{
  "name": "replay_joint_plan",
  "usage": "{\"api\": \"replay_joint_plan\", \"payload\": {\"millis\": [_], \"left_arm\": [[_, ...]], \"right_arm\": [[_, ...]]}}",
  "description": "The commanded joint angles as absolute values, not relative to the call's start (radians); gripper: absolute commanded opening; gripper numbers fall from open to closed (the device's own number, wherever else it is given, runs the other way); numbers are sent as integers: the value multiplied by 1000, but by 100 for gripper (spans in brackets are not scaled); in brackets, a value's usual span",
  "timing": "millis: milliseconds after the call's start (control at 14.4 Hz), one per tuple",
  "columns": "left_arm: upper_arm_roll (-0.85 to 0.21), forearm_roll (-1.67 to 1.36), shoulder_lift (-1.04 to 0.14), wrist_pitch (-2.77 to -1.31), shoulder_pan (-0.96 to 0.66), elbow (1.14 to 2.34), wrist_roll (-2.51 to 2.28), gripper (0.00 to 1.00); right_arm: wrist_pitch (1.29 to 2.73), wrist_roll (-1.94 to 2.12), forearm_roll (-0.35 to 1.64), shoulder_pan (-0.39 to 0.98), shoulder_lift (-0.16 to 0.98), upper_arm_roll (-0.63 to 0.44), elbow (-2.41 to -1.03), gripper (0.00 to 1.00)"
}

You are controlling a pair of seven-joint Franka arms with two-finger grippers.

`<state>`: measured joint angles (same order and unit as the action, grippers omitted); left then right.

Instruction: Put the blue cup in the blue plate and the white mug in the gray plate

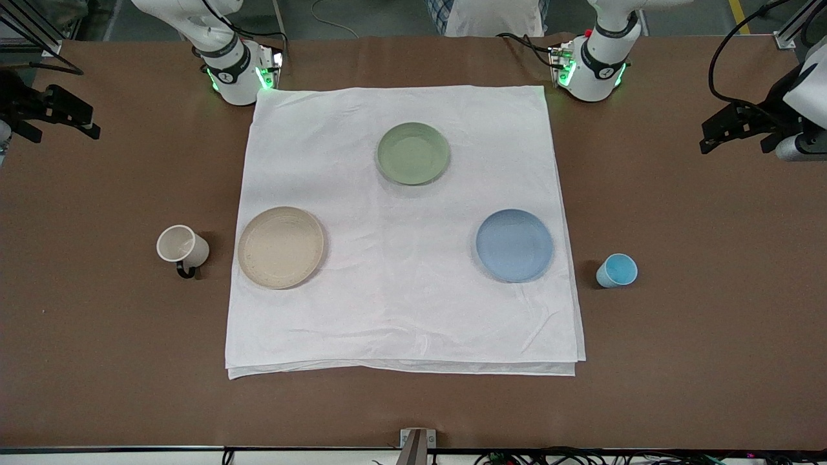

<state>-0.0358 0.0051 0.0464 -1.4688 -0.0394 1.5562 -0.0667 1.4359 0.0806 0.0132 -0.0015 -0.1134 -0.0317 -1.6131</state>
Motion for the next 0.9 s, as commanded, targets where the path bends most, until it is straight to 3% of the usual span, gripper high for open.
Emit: {"api": "replay_joint_plan", "payload": {"millis": [0,139,485,624,832], "left_arm": [[-38,-2,38,-1465,-37,1537,-46,100],[-37,9,26,-1465,-38,1536,-52,100],[-38,89,-136,-1489,-41,1485,-61,100],[-37,89,-205,-1554,-35,1511,-72,100],[-37,83,-252,-1716,-26,1627,-118,100]], "right_arm": [[1417,75,35,2,-95,-34,-1585,100],[1417,80,55,2,-92,-47,-1585,100],[1417,100,42,0,-80,-49,-1589,100],[1475,100,38,-9,3,-49,-1583,100],[1678,104,37,-21,154,-54,-1583,100]]}}
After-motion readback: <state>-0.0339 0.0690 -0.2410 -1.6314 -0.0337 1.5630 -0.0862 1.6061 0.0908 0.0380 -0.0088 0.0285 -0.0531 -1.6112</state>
